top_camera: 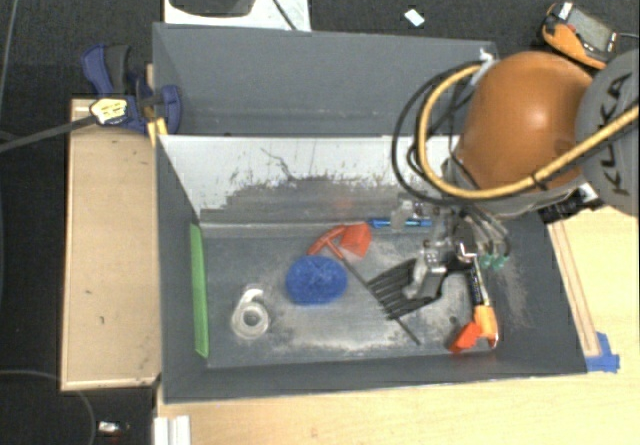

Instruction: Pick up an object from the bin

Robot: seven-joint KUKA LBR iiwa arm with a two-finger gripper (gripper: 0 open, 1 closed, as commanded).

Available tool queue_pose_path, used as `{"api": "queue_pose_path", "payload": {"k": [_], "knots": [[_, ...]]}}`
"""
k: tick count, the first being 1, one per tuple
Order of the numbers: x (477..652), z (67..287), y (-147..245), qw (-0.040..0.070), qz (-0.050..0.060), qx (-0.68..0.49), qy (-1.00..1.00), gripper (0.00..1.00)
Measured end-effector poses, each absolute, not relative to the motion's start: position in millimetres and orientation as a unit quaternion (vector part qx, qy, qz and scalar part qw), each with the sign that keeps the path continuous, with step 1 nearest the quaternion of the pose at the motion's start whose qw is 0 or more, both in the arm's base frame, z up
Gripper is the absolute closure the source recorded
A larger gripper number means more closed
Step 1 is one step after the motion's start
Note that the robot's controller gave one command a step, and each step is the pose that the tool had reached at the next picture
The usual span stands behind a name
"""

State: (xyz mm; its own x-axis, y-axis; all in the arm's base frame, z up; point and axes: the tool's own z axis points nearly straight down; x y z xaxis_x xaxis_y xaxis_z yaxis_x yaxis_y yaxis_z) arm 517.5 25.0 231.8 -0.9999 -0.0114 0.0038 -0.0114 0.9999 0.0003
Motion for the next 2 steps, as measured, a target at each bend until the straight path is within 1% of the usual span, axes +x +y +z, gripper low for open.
{"api": "queue_pose_path", "payload": {"k": [1,2], "knots": [[518.9,235,25,-0.002,0.0,0.005,-1.0,0.0],[532.4,170,58,-0.005,-0.001,0.007,-1.0,0.0]]}}
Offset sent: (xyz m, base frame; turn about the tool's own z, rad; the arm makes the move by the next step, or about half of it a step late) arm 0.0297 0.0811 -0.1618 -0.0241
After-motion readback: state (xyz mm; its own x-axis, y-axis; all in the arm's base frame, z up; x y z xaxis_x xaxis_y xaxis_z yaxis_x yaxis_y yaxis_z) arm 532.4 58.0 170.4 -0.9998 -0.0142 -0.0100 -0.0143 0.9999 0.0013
